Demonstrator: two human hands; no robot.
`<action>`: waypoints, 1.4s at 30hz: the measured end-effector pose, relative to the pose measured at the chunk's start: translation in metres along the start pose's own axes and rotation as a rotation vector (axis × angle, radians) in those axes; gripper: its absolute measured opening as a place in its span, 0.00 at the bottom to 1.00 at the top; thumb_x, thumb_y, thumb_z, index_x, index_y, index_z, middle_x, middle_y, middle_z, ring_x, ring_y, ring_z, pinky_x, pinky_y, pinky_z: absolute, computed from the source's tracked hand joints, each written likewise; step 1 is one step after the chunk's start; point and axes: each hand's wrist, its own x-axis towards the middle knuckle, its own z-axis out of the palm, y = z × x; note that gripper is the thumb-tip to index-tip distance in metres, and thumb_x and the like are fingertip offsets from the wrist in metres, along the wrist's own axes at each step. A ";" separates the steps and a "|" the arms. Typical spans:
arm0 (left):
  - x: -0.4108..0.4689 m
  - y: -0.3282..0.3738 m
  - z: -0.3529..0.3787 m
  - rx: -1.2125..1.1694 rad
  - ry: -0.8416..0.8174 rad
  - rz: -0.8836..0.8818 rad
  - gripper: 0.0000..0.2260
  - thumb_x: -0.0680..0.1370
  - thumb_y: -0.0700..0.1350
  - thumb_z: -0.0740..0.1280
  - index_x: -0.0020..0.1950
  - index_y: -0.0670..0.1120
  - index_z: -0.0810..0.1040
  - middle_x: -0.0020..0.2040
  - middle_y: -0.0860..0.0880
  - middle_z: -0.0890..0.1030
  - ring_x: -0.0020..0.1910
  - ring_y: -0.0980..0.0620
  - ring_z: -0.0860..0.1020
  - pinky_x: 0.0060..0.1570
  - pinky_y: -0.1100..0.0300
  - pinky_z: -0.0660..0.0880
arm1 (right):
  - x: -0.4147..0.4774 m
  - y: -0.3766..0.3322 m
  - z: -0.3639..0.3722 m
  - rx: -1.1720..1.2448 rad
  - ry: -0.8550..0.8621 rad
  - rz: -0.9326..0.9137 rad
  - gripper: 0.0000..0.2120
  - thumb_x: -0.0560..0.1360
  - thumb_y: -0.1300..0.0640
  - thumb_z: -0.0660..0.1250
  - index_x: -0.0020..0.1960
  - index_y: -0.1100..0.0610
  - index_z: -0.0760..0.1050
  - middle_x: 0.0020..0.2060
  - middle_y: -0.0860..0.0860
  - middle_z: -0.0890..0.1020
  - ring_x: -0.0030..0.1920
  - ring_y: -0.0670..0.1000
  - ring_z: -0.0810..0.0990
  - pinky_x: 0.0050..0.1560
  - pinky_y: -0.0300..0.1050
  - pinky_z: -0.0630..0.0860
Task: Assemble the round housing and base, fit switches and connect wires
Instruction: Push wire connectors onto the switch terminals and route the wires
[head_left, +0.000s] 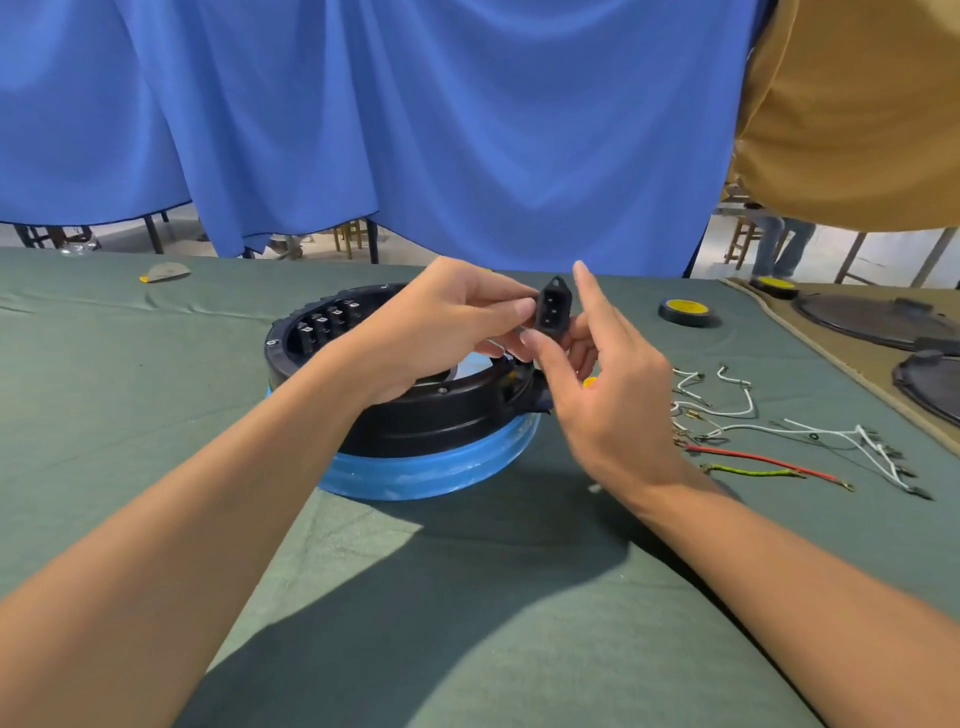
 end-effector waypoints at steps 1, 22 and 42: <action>-0.001 -0.001 -0.001 -0.002 -0.021 -0.005 0.11 0.83 0.41 0.62 0.59 0.44 0.83 0.49 0.42 0.86 0.50 0.50 0.84 0.54 0.55 0.77 | 0.000 -0.001 0.001 0.011 0.011 -0.019 0.25 0.75 0.58 0.71 0.68 0.67 0.71 0.37 0.47 0.74 0.36 0.46 0.70 0.44 0.31 0.67; 0.004 -0.010 -0.012 -0.518 0.105 -0.271 0.06 0.76 0.36 0.70 0.53 0.39 0.82 0.35 0.48 0.81 0.34 0.51 0.79 0.40 0.59 0.78 | 0.019 -0.009 0.002 0.401 -0.147 0.431 0.18 0.75 0.67 0.65 0.52 0.44 0.79 0.42 0.46 0.84 0.39 0.48 0.84 0.50 0.49 0.81; 0.005 -0.011 -0.009 -0.308 0.126 -0.390 0.05 0.78 0.36 0.69 0.46 0.43 0.85 0.36 0.47 0.85 0.34 0.52 0.84 0.37 0.62 0.81 | 0.027 0.002 0.008 0.535 -0.286 0.760 0.06 0.72 0.62 0.73 0.41 0.52 0.84 0.37 0.53 0.85 0.39 0.51 0.83 0.52 0.53 0.81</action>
